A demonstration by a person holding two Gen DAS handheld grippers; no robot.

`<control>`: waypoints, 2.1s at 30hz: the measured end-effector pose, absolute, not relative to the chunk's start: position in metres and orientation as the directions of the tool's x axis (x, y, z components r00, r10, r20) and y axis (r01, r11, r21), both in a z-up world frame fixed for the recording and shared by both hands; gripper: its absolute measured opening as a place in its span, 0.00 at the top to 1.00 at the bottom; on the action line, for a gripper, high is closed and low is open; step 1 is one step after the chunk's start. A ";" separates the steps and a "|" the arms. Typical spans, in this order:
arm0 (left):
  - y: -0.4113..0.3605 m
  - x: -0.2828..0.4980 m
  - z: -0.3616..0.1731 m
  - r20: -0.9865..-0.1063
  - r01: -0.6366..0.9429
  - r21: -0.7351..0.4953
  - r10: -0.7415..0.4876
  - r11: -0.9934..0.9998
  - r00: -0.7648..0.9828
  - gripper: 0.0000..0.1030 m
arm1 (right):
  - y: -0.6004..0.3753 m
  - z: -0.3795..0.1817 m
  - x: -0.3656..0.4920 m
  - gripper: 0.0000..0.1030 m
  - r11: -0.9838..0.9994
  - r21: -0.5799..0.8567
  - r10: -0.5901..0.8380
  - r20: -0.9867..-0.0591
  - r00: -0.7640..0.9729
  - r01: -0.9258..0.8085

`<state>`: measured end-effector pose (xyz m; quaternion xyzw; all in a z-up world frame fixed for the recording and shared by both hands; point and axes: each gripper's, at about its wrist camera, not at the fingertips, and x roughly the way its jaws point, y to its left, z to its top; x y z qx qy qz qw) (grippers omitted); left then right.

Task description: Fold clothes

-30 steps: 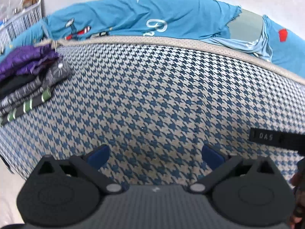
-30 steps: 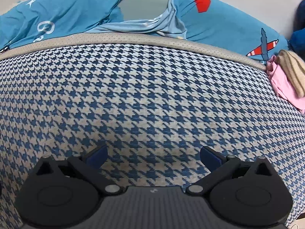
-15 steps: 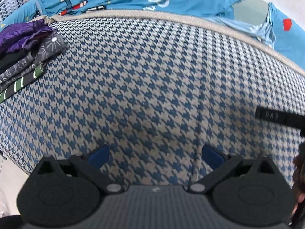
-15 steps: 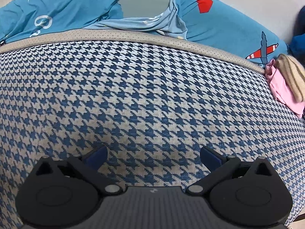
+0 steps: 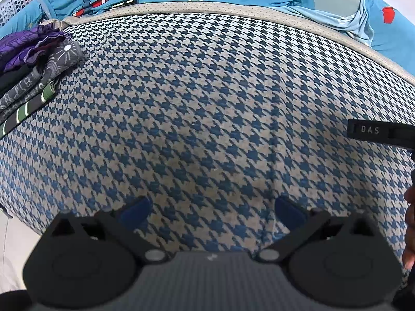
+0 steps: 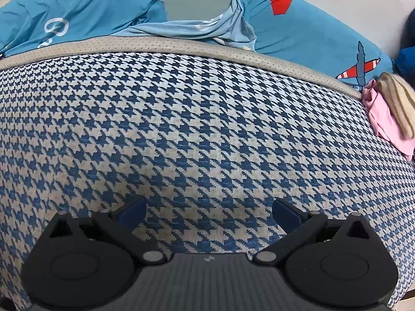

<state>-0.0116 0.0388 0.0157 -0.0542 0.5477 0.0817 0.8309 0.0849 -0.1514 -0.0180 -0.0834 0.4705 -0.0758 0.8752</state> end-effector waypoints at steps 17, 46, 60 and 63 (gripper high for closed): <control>0.040 -0.009 0.015 -0.916 -0.204 0.015 0.095 0.979 0.389 0.00 | -0.146 -0.014 0.073 0.00 0.976 -0.213 -0.206 -0.811 0.547 0.052; 0.071 -0.004 0.016 -0.893 -0.312 -0.013 0.129 0.950 0.431 0.00 | -0.166 -0.010 0.073 0.00 0.979 -0.177 -0.201 -0.801 0.563 0.098; 0.095 0.000 0.011 -0.841 -0.385 -0.004 0.205 0.923 0.500 0.00 | -0.246 -0.008 0.077 0.00 0.966 -0.102 -0.227 -0.771 0.595 0.236; 0.093 -0.002 0.013 -0.819 -0.375 -0.035 0.188 0.926 0.542 0.00 | -0.259 -0.013 0.081 0.00 0.970 -0.095 -0.214 -0.771 0.600 0.223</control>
